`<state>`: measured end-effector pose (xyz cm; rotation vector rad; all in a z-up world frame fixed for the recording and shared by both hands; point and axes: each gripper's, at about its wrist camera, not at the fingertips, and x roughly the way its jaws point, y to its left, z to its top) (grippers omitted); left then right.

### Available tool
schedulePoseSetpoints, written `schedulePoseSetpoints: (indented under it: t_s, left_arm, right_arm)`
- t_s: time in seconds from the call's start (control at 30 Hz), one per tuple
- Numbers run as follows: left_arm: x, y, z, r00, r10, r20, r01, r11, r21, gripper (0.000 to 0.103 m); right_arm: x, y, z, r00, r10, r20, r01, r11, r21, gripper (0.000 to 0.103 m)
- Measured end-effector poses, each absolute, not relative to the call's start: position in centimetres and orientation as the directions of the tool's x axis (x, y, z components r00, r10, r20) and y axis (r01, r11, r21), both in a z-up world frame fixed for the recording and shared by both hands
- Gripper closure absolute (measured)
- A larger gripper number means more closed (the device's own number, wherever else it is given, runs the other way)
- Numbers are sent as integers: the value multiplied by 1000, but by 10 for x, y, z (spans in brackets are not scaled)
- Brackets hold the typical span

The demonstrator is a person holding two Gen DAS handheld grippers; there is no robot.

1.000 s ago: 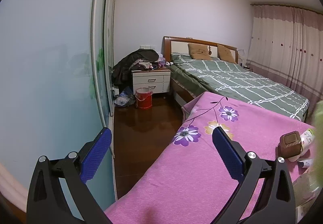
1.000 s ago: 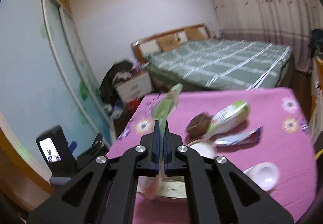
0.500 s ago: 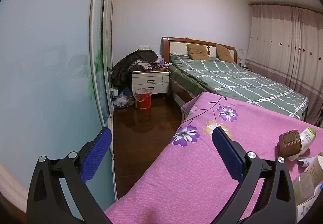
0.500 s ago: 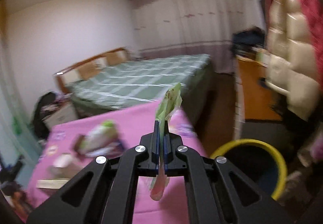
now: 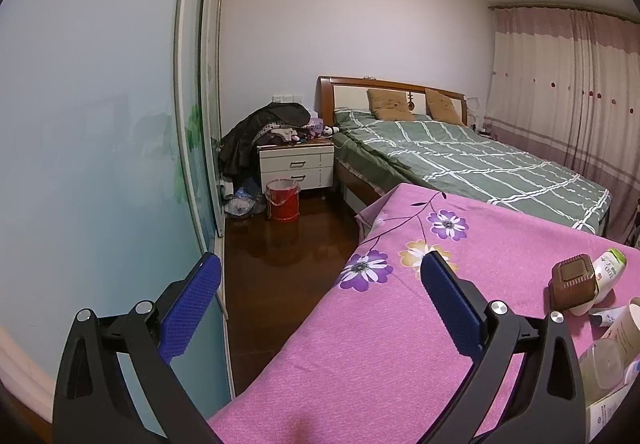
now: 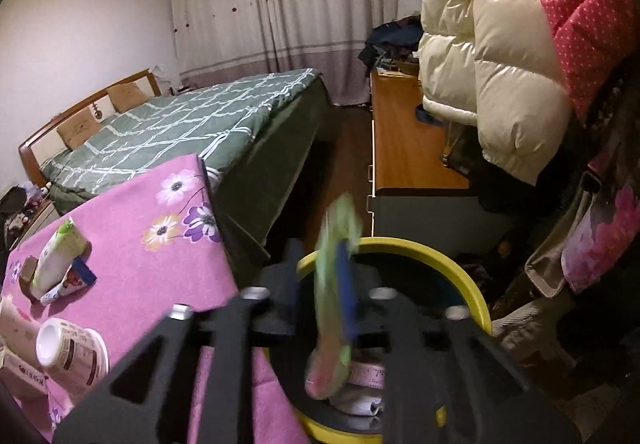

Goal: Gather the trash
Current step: 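Carry the tissue packet over the bin and open the right tool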

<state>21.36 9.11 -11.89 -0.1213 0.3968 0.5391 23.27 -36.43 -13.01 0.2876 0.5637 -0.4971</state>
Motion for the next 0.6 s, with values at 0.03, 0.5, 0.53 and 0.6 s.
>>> schedulePoseSetpoints:
  t_s: [0.03,0.5,0.53,0.6]
  left_arm:
    - [213,91,-119,785,475,-397,-521,854,-7,5]
    - [207,68,-118,847,262,-463,-301,953,-11,5]
    - [205,62,-120,847,220,-484,-253,968,-3,5]
    - [200,52,-123,843,145,-519,-170,985,0,5]
  right_arm:
    - [234,-362,-130,734,-374,-568,524,843,122,56]
    - [275,-284,-141,804,-291,-518,362,932,39,53]
    - [276,-282,-139,807,-290,-515,361,932,40,52]
    - [277,-279,-139,806,-288,-517,358,933,38,52]
